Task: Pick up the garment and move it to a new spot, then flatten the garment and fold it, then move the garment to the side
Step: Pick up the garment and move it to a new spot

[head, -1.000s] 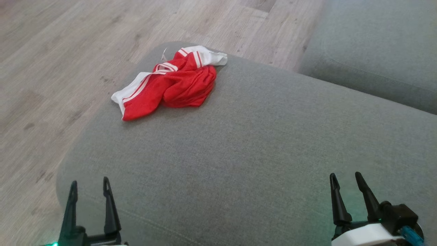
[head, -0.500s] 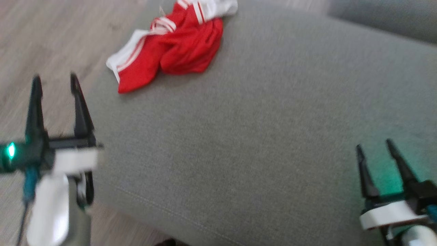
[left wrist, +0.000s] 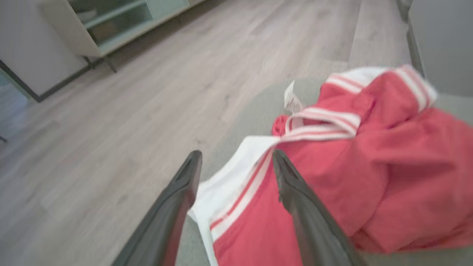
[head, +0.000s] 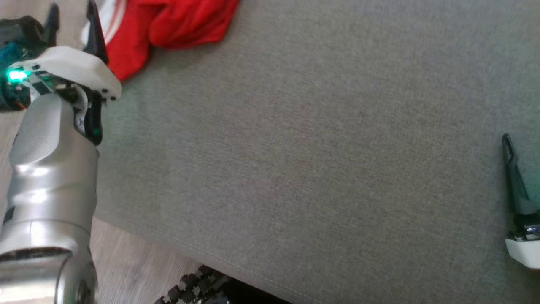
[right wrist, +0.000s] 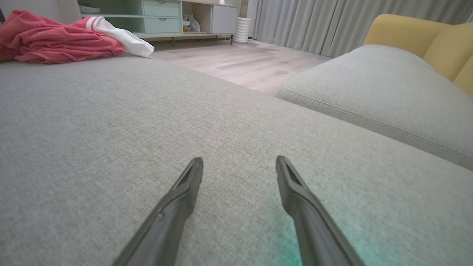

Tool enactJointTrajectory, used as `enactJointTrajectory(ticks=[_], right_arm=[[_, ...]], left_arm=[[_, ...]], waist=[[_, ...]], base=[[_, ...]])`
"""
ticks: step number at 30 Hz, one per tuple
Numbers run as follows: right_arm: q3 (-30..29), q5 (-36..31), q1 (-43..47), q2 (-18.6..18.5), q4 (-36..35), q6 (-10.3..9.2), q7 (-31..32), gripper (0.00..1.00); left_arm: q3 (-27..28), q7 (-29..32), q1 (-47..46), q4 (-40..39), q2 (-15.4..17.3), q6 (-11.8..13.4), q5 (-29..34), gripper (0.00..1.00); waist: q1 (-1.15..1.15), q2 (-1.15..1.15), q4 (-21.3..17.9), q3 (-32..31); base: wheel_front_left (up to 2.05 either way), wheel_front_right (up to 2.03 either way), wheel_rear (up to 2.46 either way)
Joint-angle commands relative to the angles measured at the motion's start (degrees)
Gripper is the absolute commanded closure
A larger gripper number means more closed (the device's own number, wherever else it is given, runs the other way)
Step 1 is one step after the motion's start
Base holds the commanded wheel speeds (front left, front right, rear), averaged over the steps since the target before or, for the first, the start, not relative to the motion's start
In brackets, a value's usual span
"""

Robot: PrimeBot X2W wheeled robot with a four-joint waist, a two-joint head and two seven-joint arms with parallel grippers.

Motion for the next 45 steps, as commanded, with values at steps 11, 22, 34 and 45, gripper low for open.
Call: enactJointTrajectory(ticks=[11, 22, 34, 45], right_arm=[[0.8, -0.4, 1.2, -0.5, -2.4, -0.04, 2.0, 0.00], [6.2, -0.4, -4.2, 4.4, 5.6, -0.04, -0.7, 0.00], [7.5, 0.1, -4.9, 7.1, 8.1, -0.04, -1.0, 0.00], [3.5, -1.1, -3.3, 2.0, 4.3, -0.04, -1.0, 0.00]], left_arm=[[0.9, 6.7, -3.5, 12.8, 2.4, -1.3, -7.2, 1.00], [-9.1, -7.4, -6.9, 4.7, 12.1, -1.3, -8.9, 1.00], [-13.4, -3.4, -6.6, 5.5, 17.3, -1.3, -12.0, 0.00], [-12.8, 5.4, -1.6, 14.2, 9.5, -1.3, -19.0, 0.00]], waist=[[-0.01, 0.00, -3.6, 4.7], [-0.01, 0.00, -8.6, -4.8], [-0.01, 0.00, -11.2, -8.0], [-0.01, 0.00, -8.0, 1.3]], base=[[0.00, 0.00, 0.00], [0.00, 0.00, 0.00], [0.00, 0.00, 0.00], [0.00, 0.00, 0.00]])
